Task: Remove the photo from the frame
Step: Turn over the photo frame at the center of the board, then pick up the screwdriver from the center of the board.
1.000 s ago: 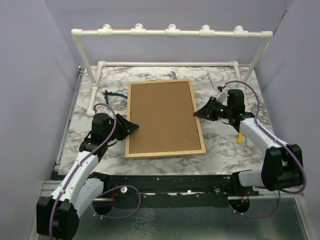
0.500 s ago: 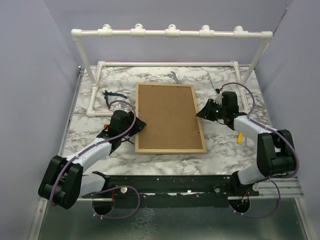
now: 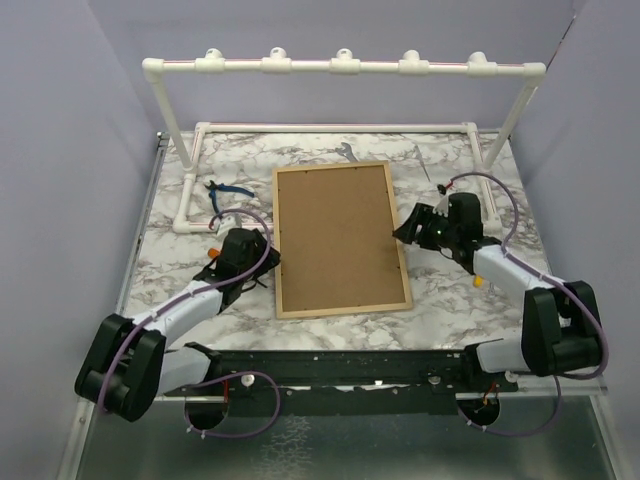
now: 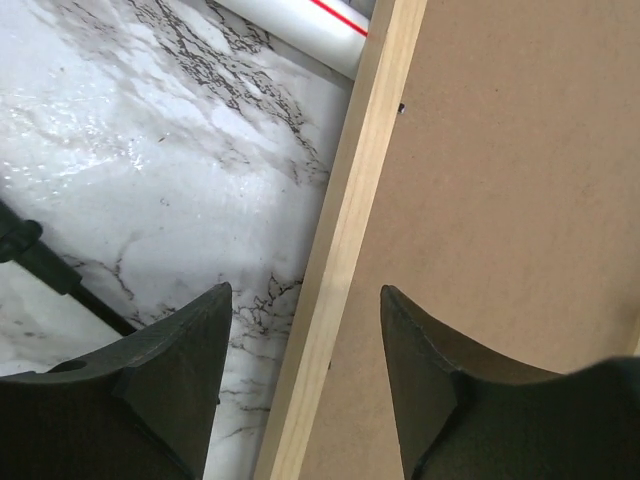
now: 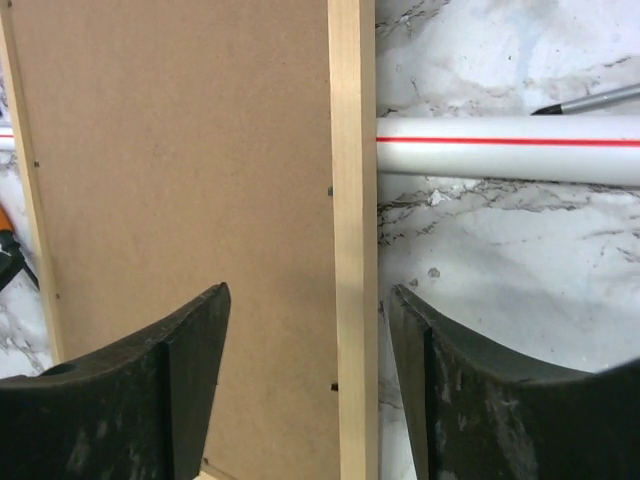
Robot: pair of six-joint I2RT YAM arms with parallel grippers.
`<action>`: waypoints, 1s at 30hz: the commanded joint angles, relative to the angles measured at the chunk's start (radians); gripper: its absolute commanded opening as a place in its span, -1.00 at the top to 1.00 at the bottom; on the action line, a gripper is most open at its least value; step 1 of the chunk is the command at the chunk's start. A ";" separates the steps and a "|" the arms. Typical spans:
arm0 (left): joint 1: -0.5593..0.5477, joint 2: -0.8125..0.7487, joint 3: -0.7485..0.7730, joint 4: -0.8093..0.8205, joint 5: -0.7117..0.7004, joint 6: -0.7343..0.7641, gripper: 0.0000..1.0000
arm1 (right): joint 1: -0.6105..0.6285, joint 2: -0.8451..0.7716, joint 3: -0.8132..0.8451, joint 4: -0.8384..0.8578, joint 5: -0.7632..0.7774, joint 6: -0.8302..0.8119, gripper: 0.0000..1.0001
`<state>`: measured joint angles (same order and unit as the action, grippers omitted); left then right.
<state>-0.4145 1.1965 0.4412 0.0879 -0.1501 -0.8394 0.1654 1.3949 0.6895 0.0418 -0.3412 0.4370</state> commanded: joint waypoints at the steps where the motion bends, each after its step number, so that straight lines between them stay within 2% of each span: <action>1: -0.005 -0.130 0.022 -0.164 -0.080 0.026 -0.28 | 0.004 -0.098 -0.038 -0.064 0.084 -0.033 -0.43; 3: -0.004 -0.212 0.071 -0.292 -0.166 0.034 -0.50 | 0.003 -0.163 -0.027 -0.111 0.138 -0.035 -0.54; 4: -0.004 -0.260 0.096 -0.369 -0.207 0.037 -0.86 | 0.003 -0.202 -0.020 -0.134 0.168 -0.033 -0.62; 5: -0.004 -0.304 0.119 -0.412 -0.237 0.048 -0.96 | 0.003 -0.241 -0.014 -0.145 0.197 -0.034 -0.69; 8: -0.002 -0.402 0.209 -0.522 -0.303 0.086 -0.98 | 0.003 -0.364 0.006 -0.178 0.278 -0.028 -0.99; 13: 0.000 -0.465 0.358 -0.677 -0.426 0.086 -0.98 | 0.003 -0.512 0.038 -0.216 0.329 0.002 -1.00; 20: 0.000 -0.445 0.485 -0.788 -0.507 0.102 -0.98 | 0.003 -0.539 0.144 -0.378 0.430 -0.018 -0.99; 23: 0.000 -0.428 0.483 -0.757 -0.439 0.151 -0.98 | 0.003 -0.548 0.139 -0.392 0.486 -0.021 -0.99; 25: 0.000 -0.404 0.458 -0.690 -0.310 0.203 -0.98 | 0.003 -0.550 0.132 -0.416 0.580 0.024 -0.98; 28: 0.000 -0.312 0.413 -0.594 -0.057 0.226 -0.98 | 0.004 -0.530 0.142 -0.509 0.802 0.139 -0.96; 30: 0.000 -0.245 0.403 -0.563 0.038 0.213 -0.98 | 0.003 -0.514 0.151 -0.540 0.877 0.159 -0.95</action>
<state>-0.4137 0.8383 0.8867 -0.5652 -0.4198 -0.6708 0.1673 0.8600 0.8150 -0.3668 0.2646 0.5018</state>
